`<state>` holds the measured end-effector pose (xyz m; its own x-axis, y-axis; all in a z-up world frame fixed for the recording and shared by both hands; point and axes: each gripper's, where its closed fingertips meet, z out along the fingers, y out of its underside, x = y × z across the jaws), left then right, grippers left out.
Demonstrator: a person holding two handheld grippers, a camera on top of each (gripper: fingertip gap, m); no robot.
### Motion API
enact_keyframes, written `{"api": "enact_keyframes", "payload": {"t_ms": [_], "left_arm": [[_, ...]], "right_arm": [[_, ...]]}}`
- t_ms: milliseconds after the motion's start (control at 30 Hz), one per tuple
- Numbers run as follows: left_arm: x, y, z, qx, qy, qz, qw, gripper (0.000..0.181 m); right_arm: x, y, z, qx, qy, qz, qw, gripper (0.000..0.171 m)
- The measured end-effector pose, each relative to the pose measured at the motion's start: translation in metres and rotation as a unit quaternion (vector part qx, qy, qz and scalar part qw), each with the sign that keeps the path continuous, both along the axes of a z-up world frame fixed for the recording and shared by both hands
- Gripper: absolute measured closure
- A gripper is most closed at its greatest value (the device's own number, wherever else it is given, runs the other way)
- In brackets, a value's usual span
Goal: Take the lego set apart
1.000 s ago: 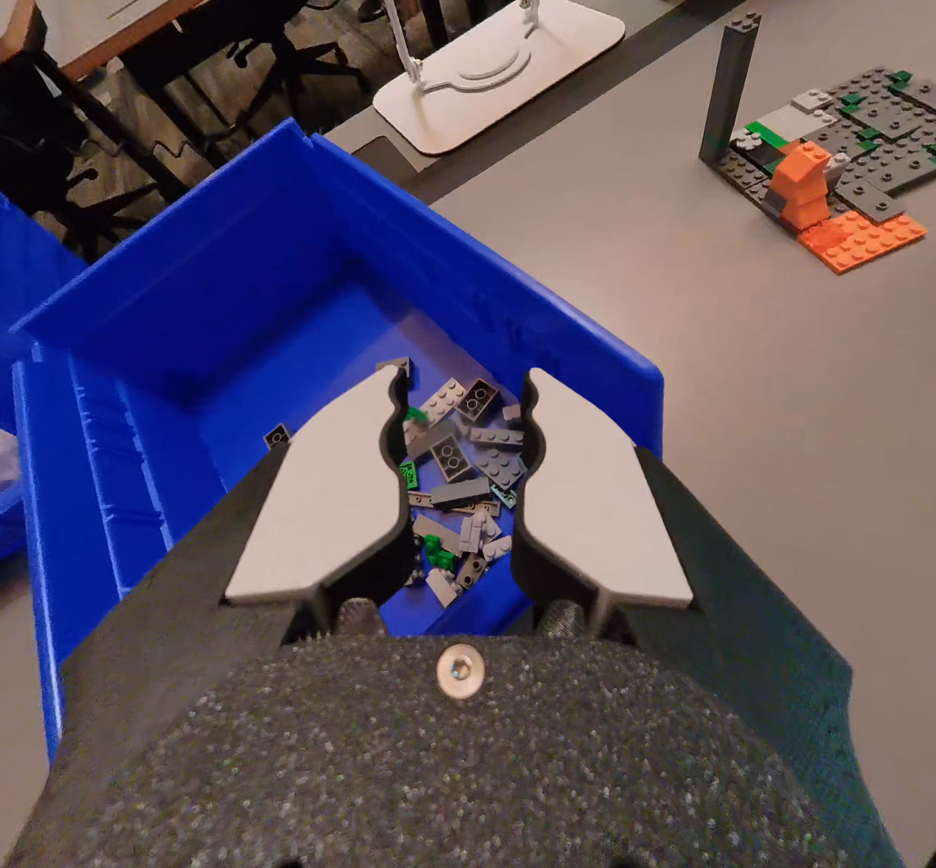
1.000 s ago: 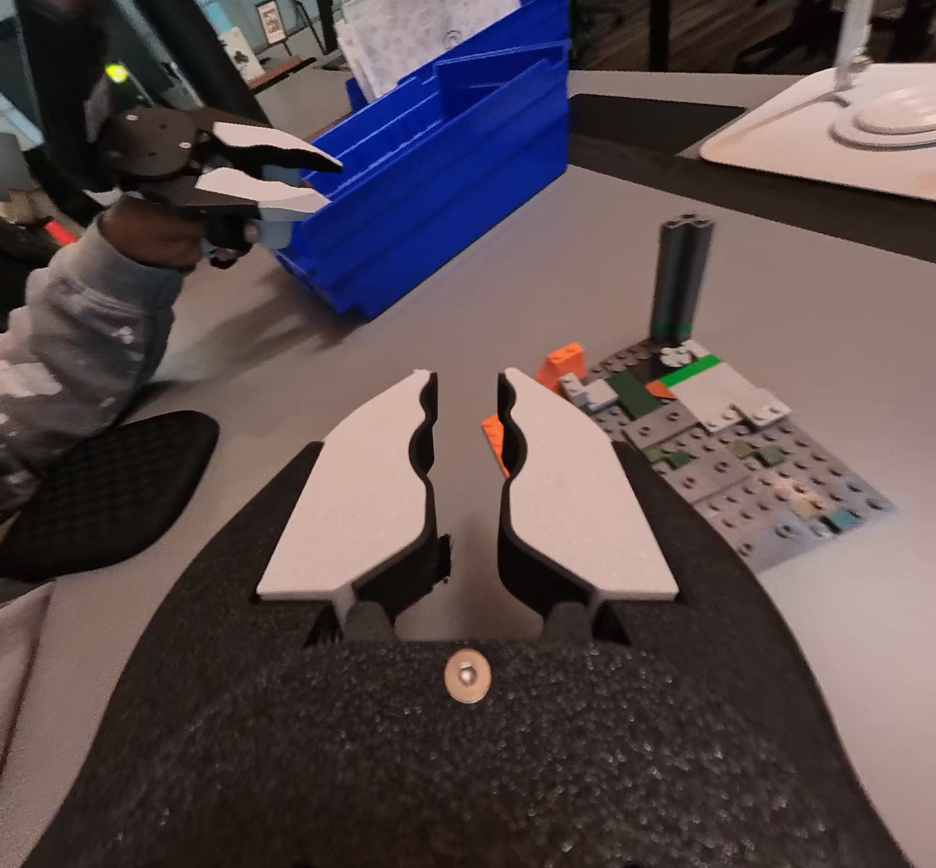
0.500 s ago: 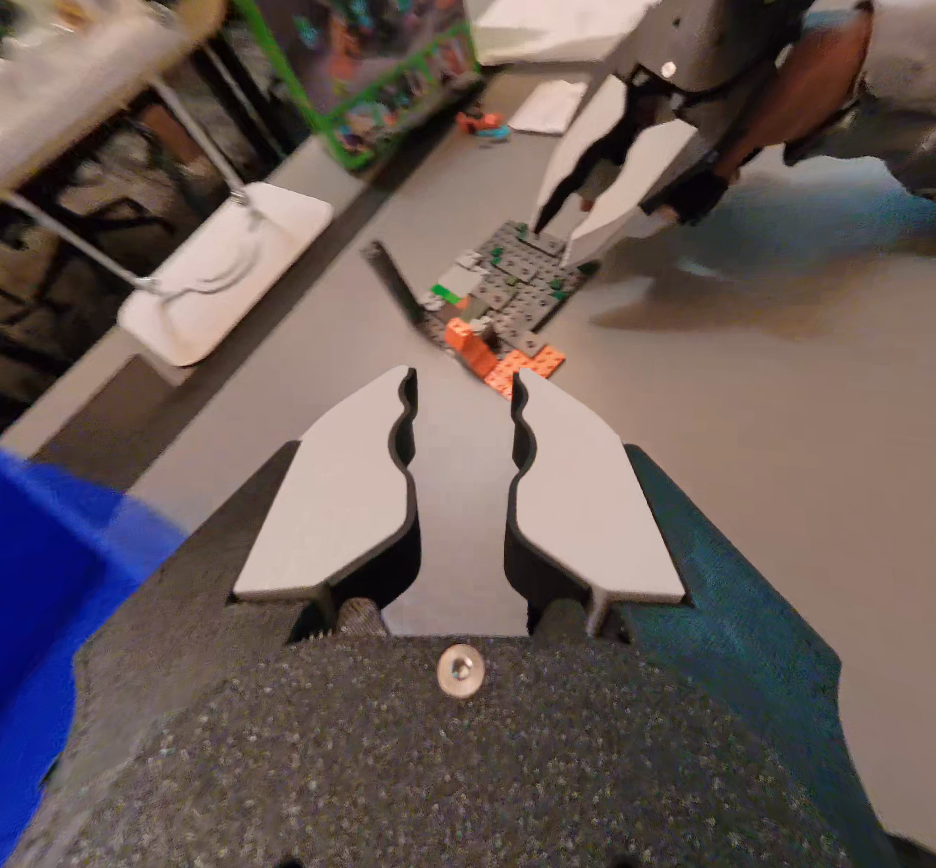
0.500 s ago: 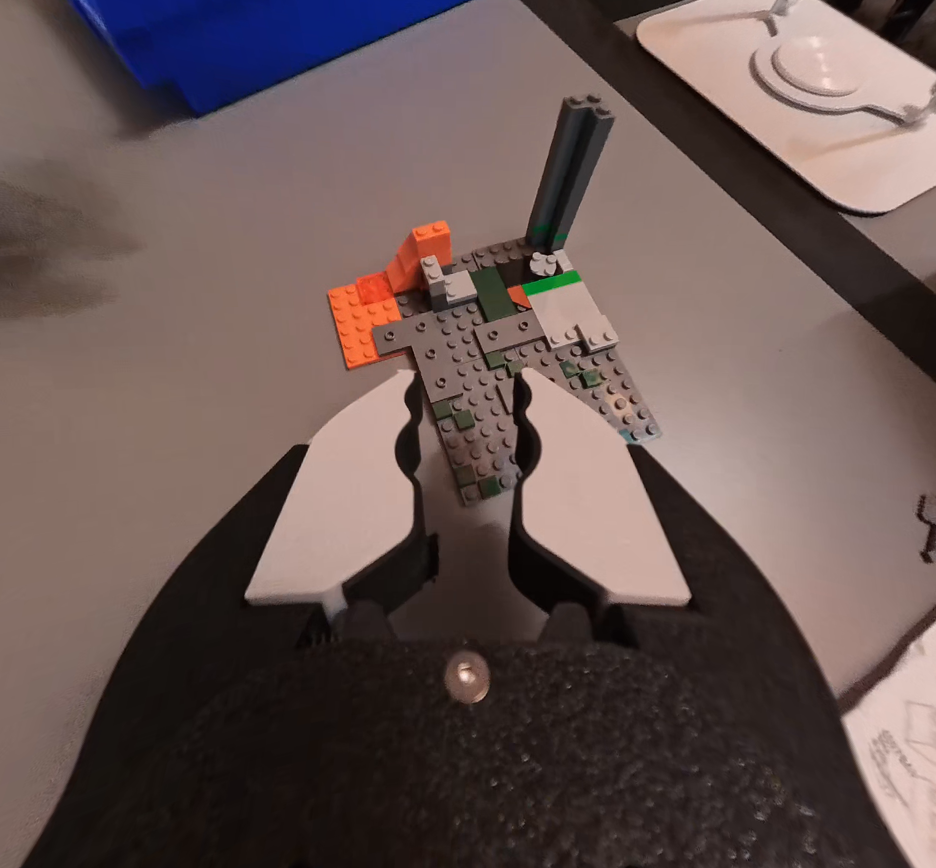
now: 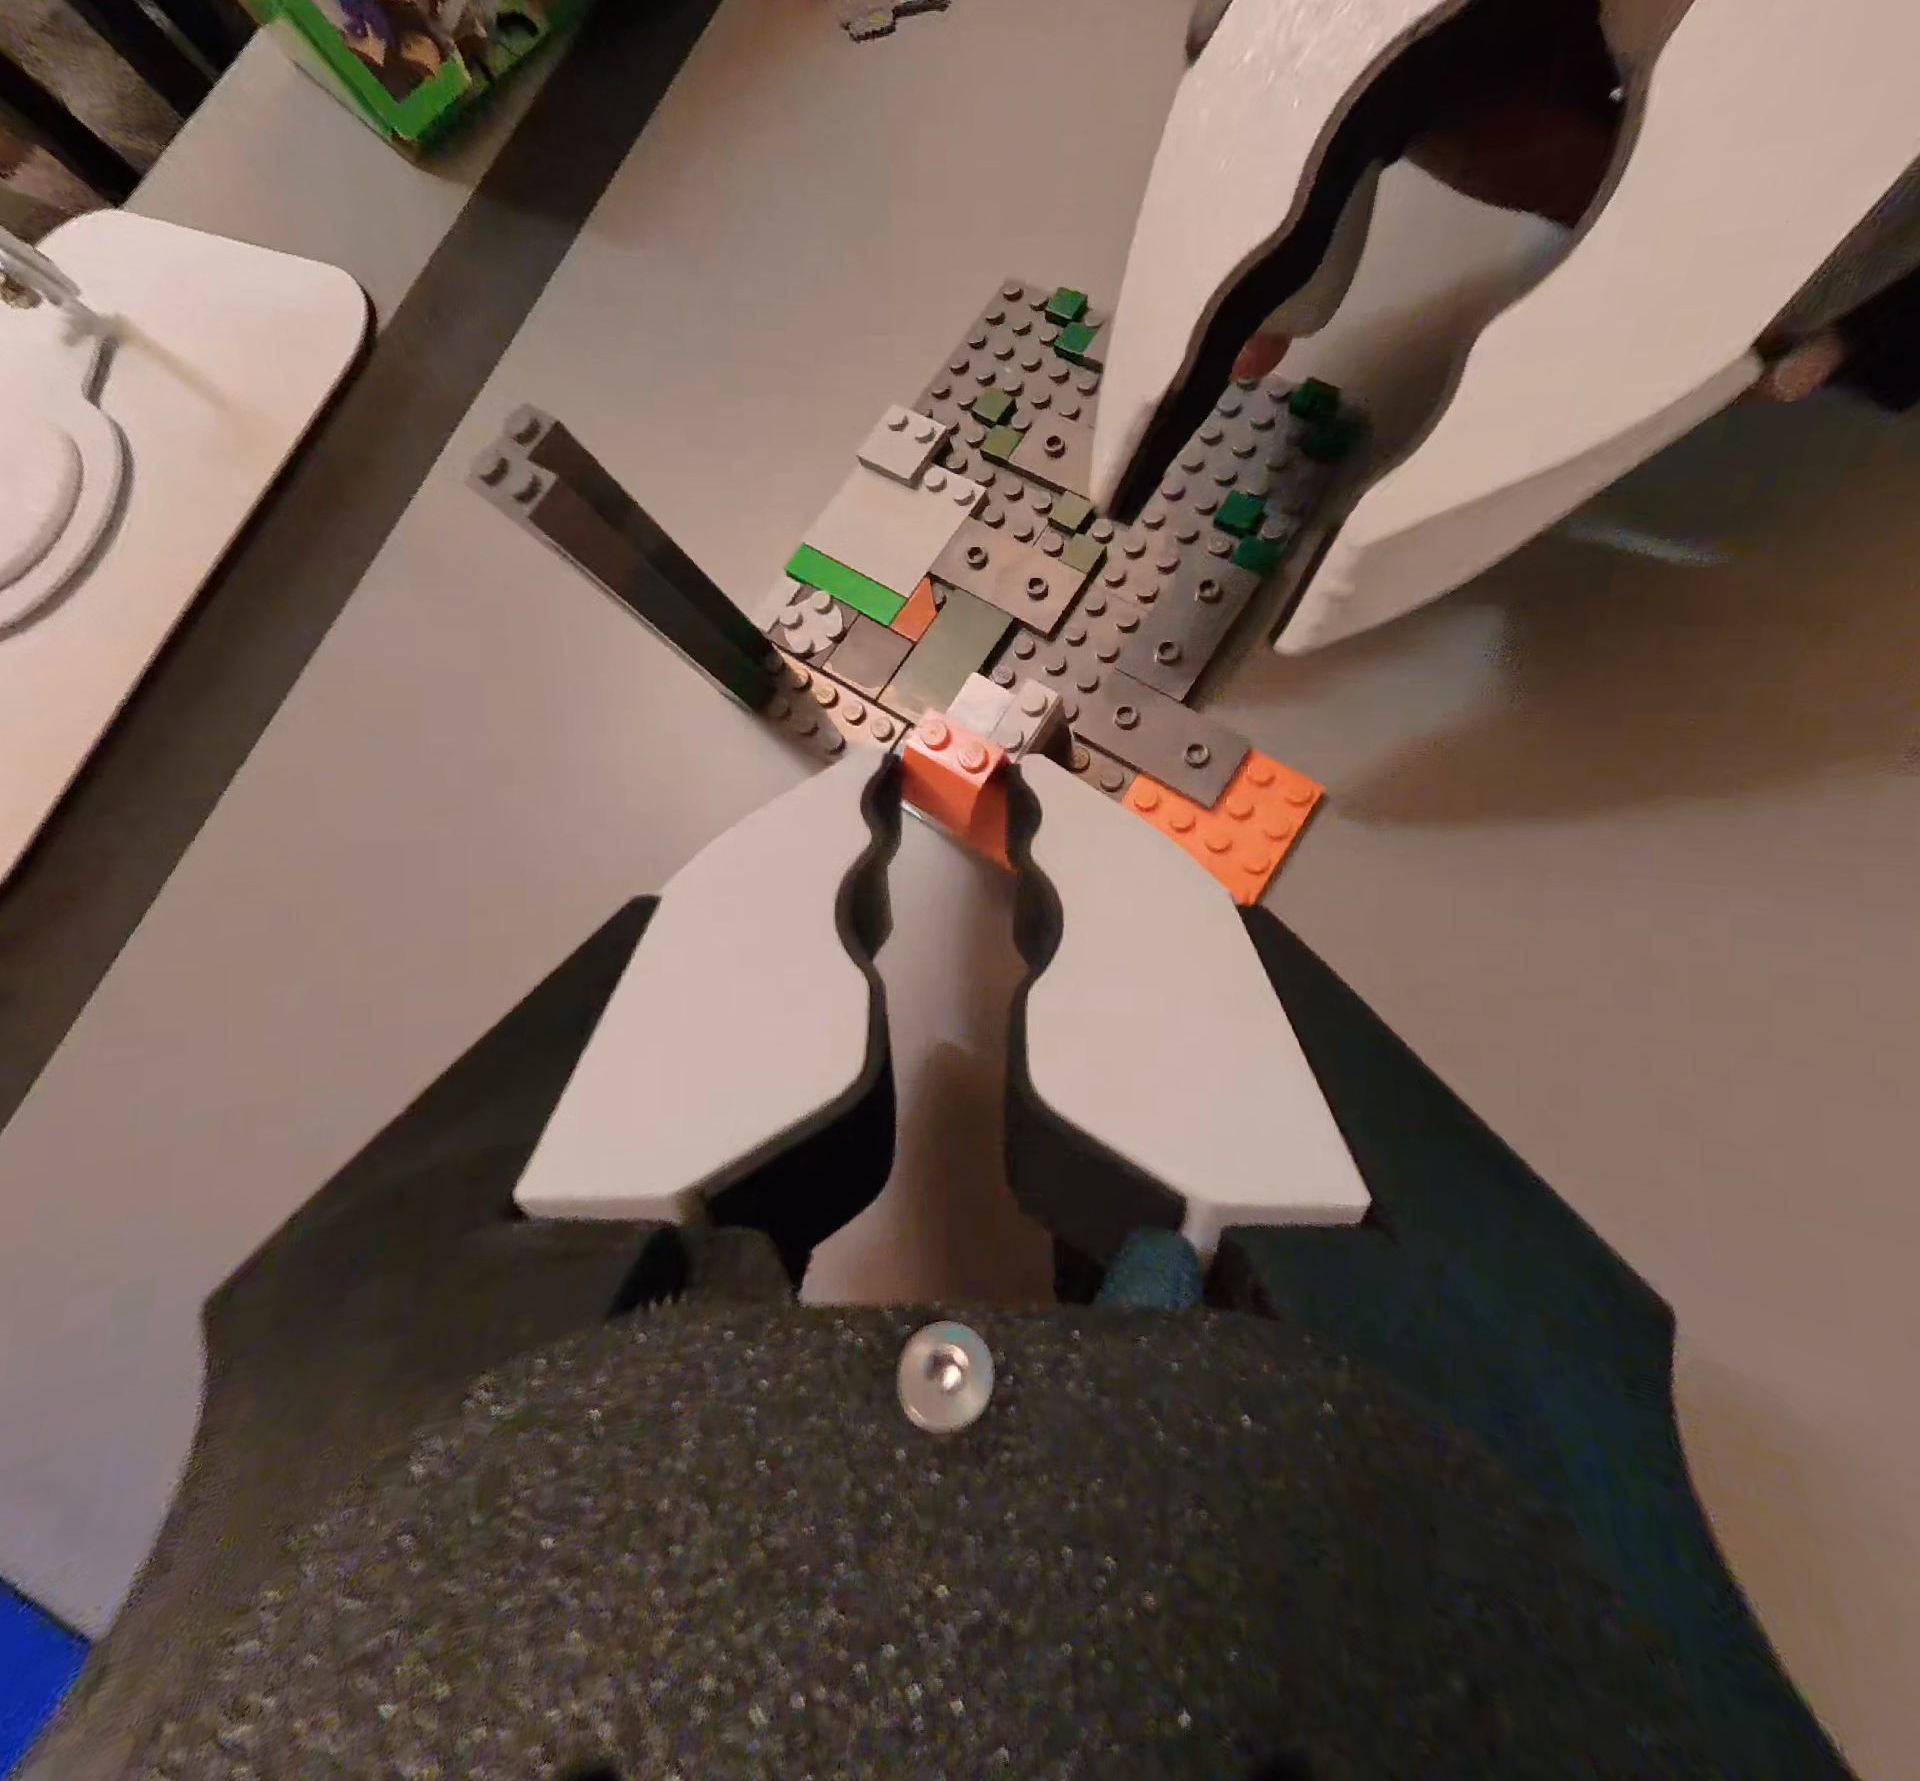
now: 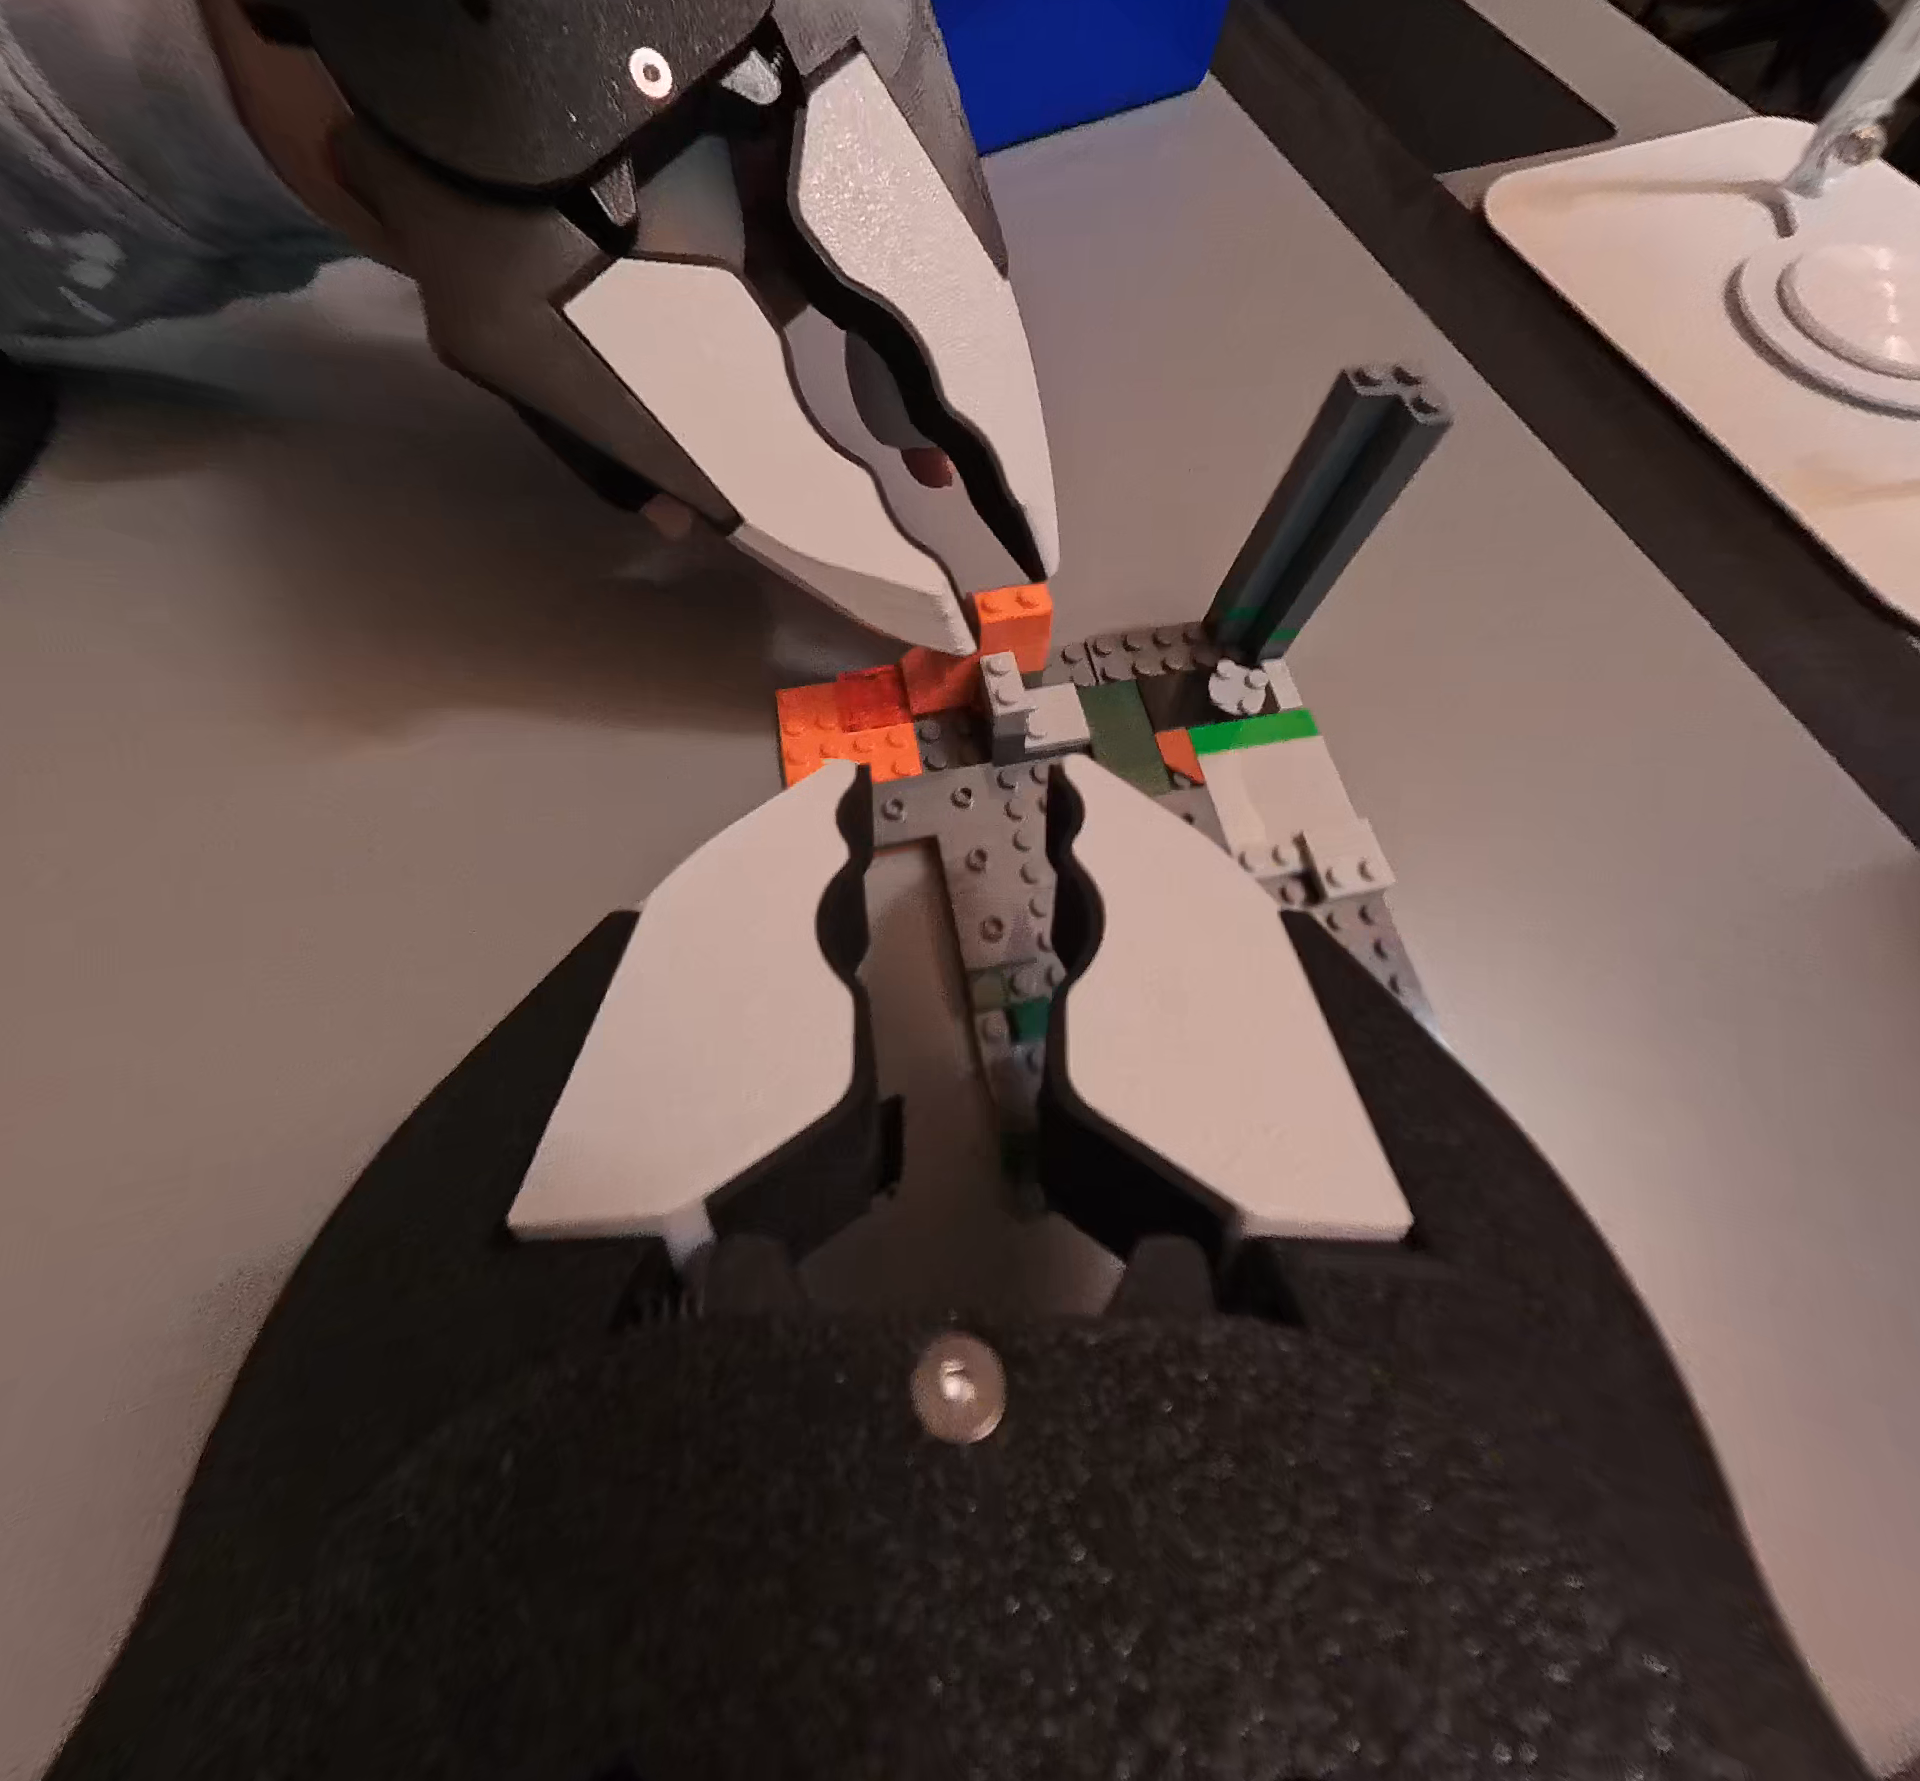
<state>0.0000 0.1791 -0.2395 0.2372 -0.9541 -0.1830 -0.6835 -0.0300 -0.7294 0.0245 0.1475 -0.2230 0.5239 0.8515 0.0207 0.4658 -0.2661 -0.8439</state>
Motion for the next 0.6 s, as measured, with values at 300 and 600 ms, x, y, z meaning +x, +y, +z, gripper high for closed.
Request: {"api": "enact_keyframes", "payload": {"t_ms": [300, 600], "left_arm": [[-0.004, -0.020, 0.000, 0.033, 0.012, -0.036, 0.999, 0.165], [0.004, -0.035, 0.000, 0.008, -0.045, -0.099, 0.994, 0.156]], "right_arm": [[-0.025, 0.008, -0.032, 0.028, -0.141, 0.065, 0.987, 0.160], [-0.020, -0.011, -0.031, -0.004, -0.087, 0.133, 0.987, 0.163]]}}
